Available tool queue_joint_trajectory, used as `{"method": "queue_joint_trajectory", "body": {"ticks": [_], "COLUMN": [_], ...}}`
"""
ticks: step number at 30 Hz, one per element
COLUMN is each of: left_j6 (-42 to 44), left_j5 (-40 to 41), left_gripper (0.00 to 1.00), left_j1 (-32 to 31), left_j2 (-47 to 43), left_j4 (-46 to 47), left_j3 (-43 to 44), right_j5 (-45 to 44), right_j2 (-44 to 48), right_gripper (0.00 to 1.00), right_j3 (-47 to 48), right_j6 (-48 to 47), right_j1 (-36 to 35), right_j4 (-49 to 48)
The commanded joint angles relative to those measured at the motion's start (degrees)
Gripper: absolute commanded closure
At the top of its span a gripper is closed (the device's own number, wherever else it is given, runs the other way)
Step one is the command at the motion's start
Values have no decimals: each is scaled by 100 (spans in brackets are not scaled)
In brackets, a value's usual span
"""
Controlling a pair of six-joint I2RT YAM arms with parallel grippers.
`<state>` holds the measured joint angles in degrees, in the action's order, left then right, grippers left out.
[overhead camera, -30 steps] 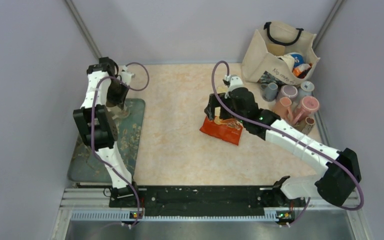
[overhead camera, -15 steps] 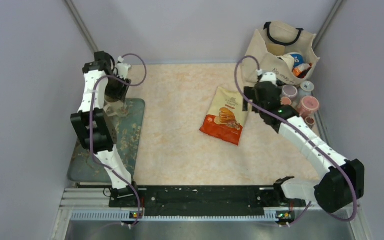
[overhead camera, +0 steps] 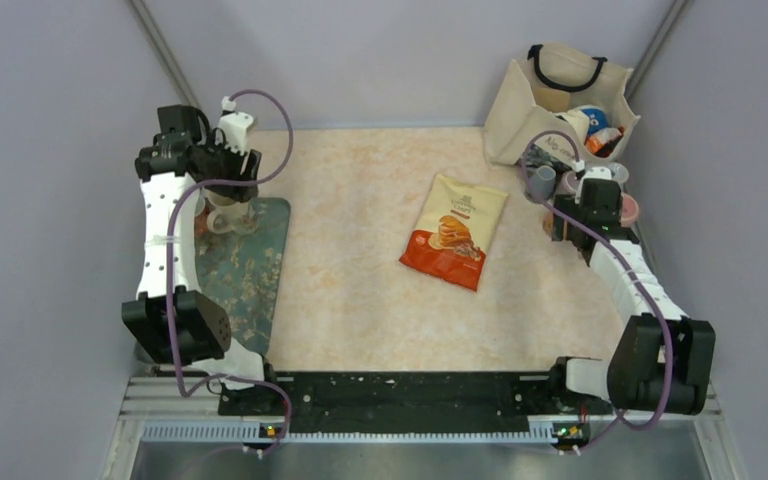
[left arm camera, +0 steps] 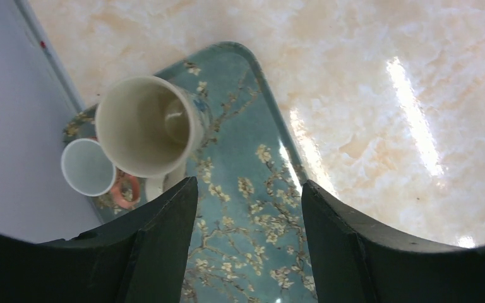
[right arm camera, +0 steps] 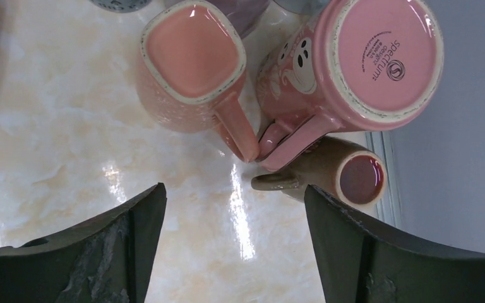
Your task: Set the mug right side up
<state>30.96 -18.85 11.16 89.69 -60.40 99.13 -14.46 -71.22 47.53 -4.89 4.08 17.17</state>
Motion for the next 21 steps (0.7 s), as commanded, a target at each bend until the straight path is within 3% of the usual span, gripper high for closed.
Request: {"method": "queue_joint_trajectory", "body": {"ticks": [1, 14, 21], "left_j6": [9, 112, 63], "left_j5": [-470, -506, -777], "left_gripper": [33, 33, 33], "left_j1": [-19, -22, -17], "left_j2": [-531, -765, -781], "left_j4": [393, 432, 358], "left_j3": [-533, -829, -712], "right_j5": [336, 521, 1832], "right_j2": [-313, -1295, -1164], "right_gripper": [24, 38, 44], "right_j3": [167, 474, 435], "right_j6": [-375, -1076, -810], "right_j1": [164, 252, 243], "right_j4": [-543, -776, -671]}}
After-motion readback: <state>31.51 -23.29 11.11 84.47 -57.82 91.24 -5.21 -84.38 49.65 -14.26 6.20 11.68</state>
